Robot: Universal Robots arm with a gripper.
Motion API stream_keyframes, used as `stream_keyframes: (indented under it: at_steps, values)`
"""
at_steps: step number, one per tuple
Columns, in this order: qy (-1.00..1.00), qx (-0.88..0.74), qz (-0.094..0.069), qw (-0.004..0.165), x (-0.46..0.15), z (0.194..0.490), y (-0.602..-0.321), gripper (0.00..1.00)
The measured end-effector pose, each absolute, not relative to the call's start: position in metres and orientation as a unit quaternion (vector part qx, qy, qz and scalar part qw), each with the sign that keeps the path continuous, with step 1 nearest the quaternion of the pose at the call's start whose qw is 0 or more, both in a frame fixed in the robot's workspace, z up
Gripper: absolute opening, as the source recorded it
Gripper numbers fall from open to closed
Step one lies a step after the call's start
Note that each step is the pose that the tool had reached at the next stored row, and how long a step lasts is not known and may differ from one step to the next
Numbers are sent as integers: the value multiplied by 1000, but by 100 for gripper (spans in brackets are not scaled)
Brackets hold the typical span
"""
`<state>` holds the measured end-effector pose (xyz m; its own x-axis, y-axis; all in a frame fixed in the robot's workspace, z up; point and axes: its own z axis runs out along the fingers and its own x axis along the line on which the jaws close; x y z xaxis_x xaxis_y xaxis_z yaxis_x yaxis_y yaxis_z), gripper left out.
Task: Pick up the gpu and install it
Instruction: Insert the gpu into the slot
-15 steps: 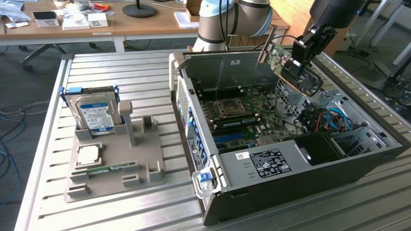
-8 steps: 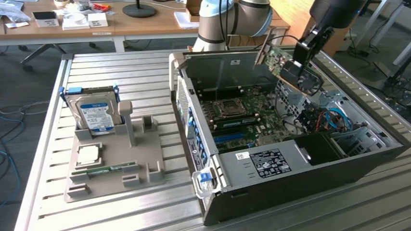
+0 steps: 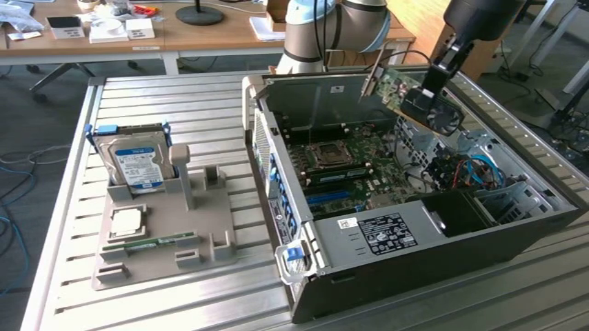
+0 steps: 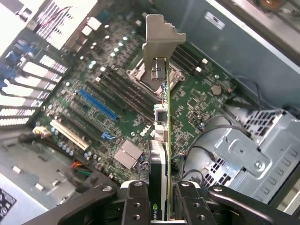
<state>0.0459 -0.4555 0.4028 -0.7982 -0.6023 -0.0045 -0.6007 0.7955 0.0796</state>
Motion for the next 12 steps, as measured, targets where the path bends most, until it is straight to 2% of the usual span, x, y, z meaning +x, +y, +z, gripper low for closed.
stream_keyframes:
  at_steps: [12]
  values:
    - [-913, 405, -37, 14, 46, 403, -455, 27]
